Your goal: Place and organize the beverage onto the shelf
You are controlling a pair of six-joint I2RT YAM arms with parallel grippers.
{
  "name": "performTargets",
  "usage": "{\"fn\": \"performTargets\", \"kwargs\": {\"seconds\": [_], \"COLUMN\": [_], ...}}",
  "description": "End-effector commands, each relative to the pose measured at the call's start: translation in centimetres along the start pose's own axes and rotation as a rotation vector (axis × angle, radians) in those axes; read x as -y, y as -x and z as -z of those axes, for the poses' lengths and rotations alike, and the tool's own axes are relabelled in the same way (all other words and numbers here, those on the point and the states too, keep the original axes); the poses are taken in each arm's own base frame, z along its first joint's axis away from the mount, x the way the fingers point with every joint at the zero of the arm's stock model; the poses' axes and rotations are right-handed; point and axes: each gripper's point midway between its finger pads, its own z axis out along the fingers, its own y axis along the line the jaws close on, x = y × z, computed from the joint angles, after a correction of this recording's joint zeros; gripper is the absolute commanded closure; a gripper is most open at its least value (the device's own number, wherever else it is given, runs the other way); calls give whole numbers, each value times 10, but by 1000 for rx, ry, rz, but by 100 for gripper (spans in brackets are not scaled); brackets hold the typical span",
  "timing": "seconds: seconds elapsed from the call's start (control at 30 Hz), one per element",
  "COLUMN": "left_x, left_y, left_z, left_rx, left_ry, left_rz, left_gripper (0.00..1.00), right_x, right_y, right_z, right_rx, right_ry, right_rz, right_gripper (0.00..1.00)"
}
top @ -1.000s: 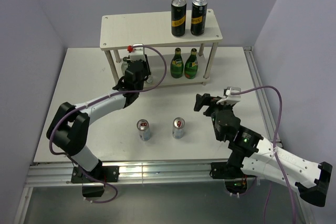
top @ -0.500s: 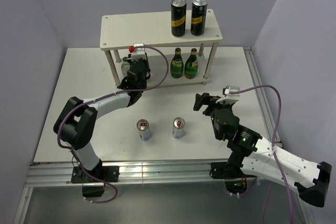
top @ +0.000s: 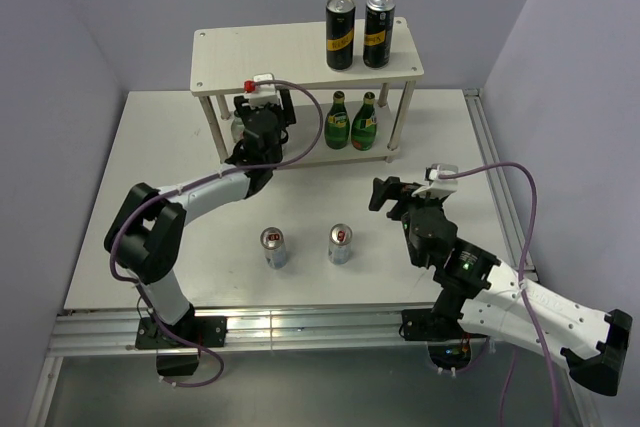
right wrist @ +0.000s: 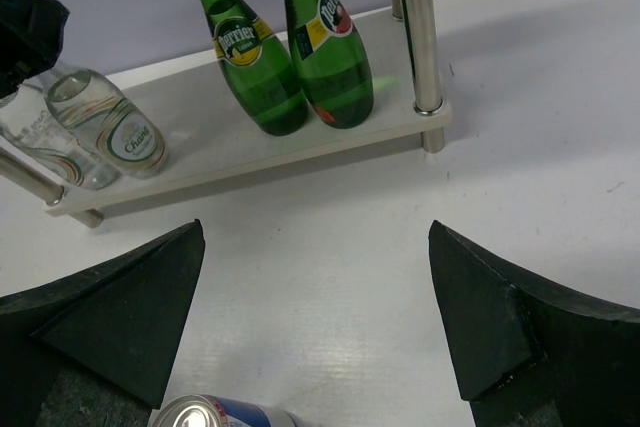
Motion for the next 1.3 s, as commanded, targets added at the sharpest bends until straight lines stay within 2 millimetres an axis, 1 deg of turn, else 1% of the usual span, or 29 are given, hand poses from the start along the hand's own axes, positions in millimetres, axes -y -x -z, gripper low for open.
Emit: {"fn": "performTargets", "kwargs": {"seconds": [0.0, 0.13, 0.17, 0.2, 0.23, 0.27, 0.3, 0.33, 0.37, 0.4, 0.43, 0.47, 0.5, 0.53, 0.57, 0.6, 0.63, 0.67, 0.7, 0.73, 0.77, 0.8, 0.83, 0.87, 0.9, 1.03, 1.07, 1.13, 1.27], "left_x": [8, 15, 15, 15, 16, 14, 14, 15, 14, 13, 16, 13, 12, 18, 6, 4, 11, -3, -10, -3, -10, -18, -13, -20, -21, -30, -30, -24, -16], "left_y": [42, 45, 50, 51, 48, 51, 51, 46, 56, 54, 47, 57, 56, 56, 52, 47, 41, 37, 23, 14, 7, -4, -10, -12, -23, -41, -45, -53, -77], "left_z": [0, 10, 13, 14, 18, 22, 26, 34, 42, 48, 59, 70, 79, 93, 108, 119, 138, 153, 168, 187, 201, 213, 230, 239, 258, 284, 287, 296, 308], "left_rx": [88, 74, 72, 63, 39, 31, 22, -5, -3, -13, -51, -53, -68, -86, -124, -143, -163, -171, -216, -251, -271, -304, -325, -322, -359, -425, -435, -459, -500], "left_ry": [4, -18, -26, -27, -32, -30, -26, -29, -34, -34, -53, -59, -61, -84, -55, -51, -76, -46, -42, -72, -83, -81, -105, -91, -105, -102, -103, -128, -154], "left_rz": [64, 60, 63, 62, 50, 49, 46, 25, 33, 27, -1, 8, 1, 12, -10, -10, 2, -4, -47, -8, 4, -34, 5, 6, -3, -2, 0, 17, 51], "left_gripper": [22, 20, 20, 20, 20, 20, 18, 18, 18, 19, 19, 19, 20, 20, 20, 20, 20, 20, 20, 20, 20, 20, 19, 19, 19, 18, 18, 18, 18], "right_x": [0, 1, 1, 1, 2, 1, 2, 2, 2, 2, 2, 3, 3, 3, 3, 3, 4, 3, 4, 3, 3, 2, 2, 2, 2, 2, 1, 2, 4], "right_y": [8, 8, 9, 10, 11, 11, 11, 12, 13, 13, 13, 14, 14, 13, 14, 14, 13, 14, 14, 13, 14, 14, 13, 14, 14, 13, 14, 14, 14], "right_z": [0, 1, 1, 2, 2, 2, 3, 3, 3, 4, 4, 4, 5, 5, 5, 5, 5, 5, 5, 6, 6, 6, 5, 5, 5, 4, 5, 5, 5], "right_rx": [26, 27, 31, 33, 34, 36, 36, 37, 40, 40, 41, 42, 44, 41, 41, 41, 39, 38, 38, 37, 38, 39, 36, 37, 37, 35, 35, 36, 36], "right_ry": [2, 1, 3, 4, 2, 6, 5, 5, 9, 10, 13, 11, 12, 12, 13, 11, 6, 10, 10, 13, 15, 18, 17, 14, 14, 11, 13, 10, 7], "right_rz": [-35, -36, -41, -44, -45, -49, -50, -52, -57, -60, -62, -62, -65, -61, -64, -62, -59, -62, -63, -65, -66, -66, -63, -63, -62, -57, -59, -59, -60], "right_gripper": [0, 0, 0, 0, 0, 0, 0, 0, 0, 0, 0, 0, 0, 0, 0, 0, 0, 0, 0, 0, 0, 0, 0, 0, 0, 0, 0, 0, 0]}}
